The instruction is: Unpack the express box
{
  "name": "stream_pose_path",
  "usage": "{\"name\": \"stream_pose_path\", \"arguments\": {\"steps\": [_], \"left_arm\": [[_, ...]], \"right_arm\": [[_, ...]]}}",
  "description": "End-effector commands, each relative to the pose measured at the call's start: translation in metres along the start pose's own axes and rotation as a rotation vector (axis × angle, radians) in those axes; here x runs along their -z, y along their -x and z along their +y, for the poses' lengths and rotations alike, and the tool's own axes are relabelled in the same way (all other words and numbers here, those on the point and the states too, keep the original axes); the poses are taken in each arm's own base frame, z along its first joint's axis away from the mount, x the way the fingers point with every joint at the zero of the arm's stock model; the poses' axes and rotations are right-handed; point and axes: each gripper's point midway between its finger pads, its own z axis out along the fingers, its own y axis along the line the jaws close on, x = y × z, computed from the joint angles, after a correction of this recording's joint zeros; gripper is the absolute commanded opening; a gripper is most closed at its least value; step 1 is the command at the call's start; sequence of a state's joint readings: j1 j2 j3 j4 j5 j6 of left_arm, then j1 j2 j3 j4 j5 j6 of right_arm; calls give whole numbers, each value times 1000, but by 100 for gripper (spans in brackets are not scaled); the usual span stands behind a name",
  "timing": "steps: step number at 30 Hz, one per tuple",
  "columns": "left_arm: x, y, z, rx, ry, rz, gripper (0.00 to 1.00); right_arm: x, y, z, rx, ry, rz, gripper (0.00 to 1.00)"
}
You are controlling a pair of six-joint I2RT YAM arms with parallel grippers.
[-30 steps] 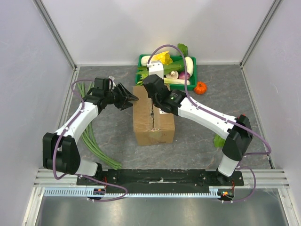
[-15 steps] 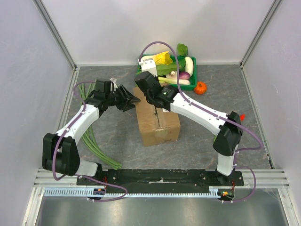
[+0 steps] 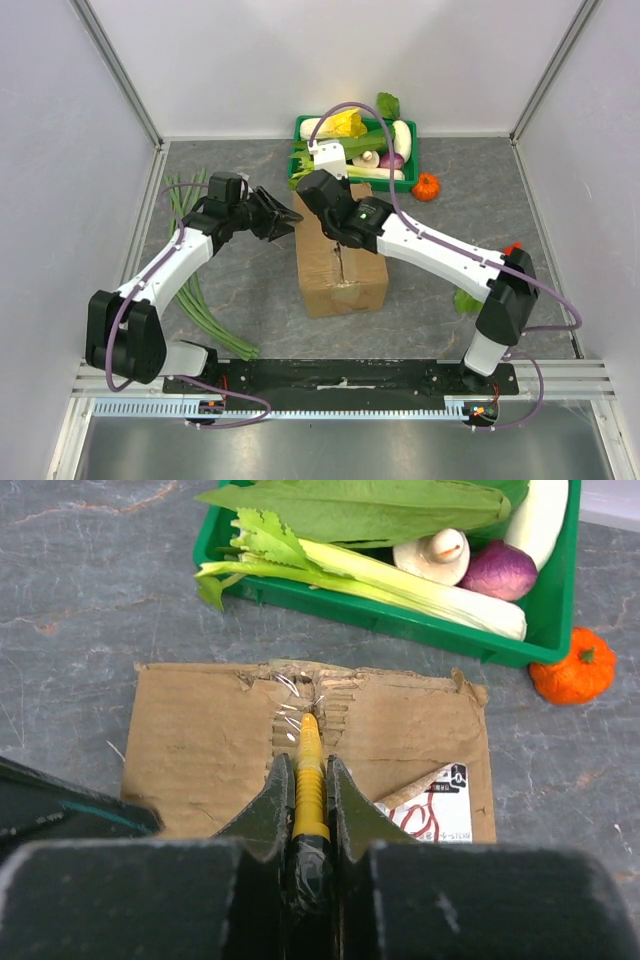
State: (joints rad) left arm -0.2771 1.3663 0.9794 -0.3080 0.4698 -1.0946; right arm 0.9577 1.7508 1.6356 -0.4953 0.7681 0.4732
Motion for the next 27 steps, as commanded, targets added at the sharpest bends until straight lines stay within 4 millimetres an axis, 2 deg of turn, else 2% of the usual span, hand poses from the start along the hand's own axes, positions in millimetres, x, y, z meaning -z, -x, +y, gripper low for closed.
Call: {"name": "stream_pose_path", "arguments": {"steps": [1, 8, 11, 13, 19, 22, 27], "left_arm": [[0, 19, 9, 112, 54, -126, 39], [-5, 16, 7, 104, 51, -130, 38], [-7, 9, -4, 13, 0, -76, 44], [-8, 1, -6, -75, -17, -16, 52], [4, -20, 11, -179, -12, 50, 65], [16, -28, 4, -223, -62, 52, 72], [23, -35, 1, -262, -92, 80, 75]], "right_arm": [[34, -22, 0, 18, 47, 52, 0], [50, -25, 3, -5, 56, 54, 0], [48, -24, 2, 9, 35, 46, 0], [45, -21, 1, 26, 18, 34, 0], [26, -1, 2, 49, 13, -10, 0], [16, 9, 6, 47, 45, -30, 0], [-9, 15, 12, 69, 98, -46, 0]]}}
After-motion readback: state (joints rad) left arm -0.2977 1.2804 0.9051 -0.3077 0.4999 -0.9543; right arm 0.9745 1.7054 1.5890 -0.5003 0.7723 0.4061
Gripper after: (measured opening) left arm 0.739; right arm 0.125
